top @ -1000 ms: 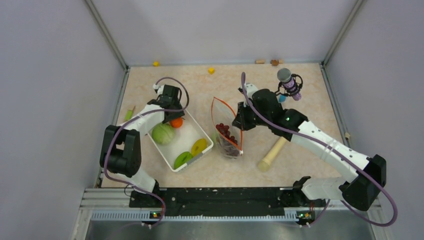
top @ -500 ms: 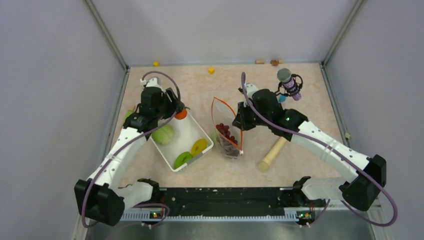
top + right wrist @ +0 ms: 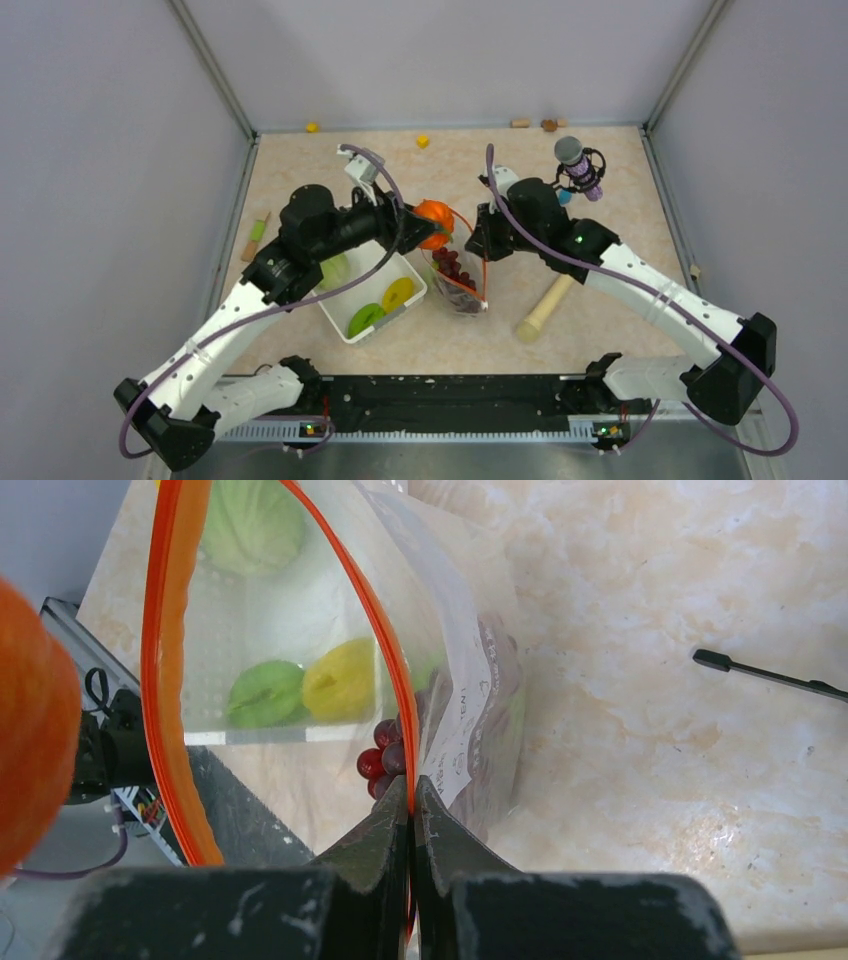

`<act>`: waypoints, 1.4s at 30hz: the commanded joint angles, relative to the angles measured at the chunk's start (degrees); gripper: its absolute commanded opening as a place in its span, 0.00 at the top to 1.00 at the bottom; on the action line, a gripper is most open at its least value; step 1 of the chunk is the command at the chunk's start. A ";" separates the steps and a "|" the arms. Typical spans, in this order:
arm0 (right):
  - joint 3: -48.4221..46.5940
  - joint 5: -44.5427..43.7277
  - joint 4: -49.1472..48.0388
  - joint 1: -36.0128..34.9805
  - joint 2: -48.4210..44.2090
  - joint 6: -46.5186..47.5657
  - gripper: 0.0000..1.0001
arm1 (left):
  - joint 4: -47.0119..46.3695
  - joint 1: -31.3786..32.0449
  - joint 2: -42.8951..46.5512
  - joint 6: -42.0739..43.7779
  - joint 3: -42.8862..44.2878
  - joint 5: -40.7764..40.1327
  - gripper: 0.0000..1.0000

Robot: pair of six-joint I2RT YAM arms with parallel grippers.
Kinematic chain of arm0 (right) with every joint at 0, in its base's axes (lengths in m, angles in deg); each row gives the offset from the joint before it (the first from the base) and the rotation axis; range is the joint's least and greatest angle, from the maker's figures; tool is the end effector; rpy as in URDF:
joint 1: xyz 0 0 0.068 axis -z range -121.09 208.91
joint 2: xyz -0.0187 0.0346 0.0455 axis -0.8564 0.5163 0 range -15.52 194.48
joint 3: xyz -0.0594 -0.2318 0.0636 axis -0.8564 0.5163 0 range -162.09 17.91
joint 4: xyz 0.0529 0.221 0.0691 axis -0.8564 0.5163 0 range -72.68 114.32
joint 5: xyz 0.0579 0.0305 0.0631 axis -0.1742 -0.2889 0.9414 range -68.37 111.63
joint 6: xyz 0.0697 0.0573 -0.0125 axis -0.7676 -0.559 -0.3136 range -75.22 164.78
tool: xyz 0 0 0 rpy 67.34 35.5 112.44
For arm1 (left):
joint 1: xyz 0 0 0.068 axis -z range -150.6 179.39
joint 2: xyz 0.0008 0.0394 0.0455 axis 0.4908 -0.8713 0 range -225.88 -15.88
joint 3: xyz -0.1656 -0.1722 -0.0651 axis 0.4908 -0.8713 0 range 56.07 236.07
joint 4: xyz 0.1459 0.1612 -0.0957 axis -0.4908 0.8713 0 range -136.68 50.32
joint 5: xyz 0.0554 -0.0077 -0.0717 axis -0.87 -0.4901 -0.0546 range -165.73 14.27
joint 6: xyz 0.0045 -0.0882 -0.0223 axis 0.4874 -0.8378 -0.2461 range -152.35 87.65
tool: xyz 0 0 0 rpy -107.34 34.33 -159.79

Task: Place the food in the zip-top bag and seal the zipper
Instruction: Place the fake fruit in the zipper food storage bag.

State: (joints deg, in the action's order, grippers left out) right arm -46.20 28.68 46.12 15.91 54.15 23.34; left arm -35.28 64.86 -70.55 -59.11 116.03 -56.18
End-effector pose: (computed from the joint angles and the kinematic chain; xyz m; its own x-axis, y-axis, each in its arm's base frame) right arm 0.2048 0.2047 0.2876 -0.6585 -0.1183 -0.7432 -0.5483 0.7519 0.3661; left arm 0.1841 -0.1645 0.3714 -0.4456 -0.2036 -0.8718 0.6911 0.5408 -0.4795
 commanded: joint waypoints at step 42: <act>0.13 -1.81 -1.76 -0.33 -4.01 -0.01 1.00 | 10.40 9.17 -26.85 5.63 16.86 -32.41 0.05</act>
State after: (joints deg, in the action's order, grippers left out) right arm -46.09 26.28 46.09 15.91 51.22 23.19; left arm -23.45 73.75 -97.22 -52.95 130.44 -87.63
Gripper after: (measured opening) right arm 0.004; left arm 0.834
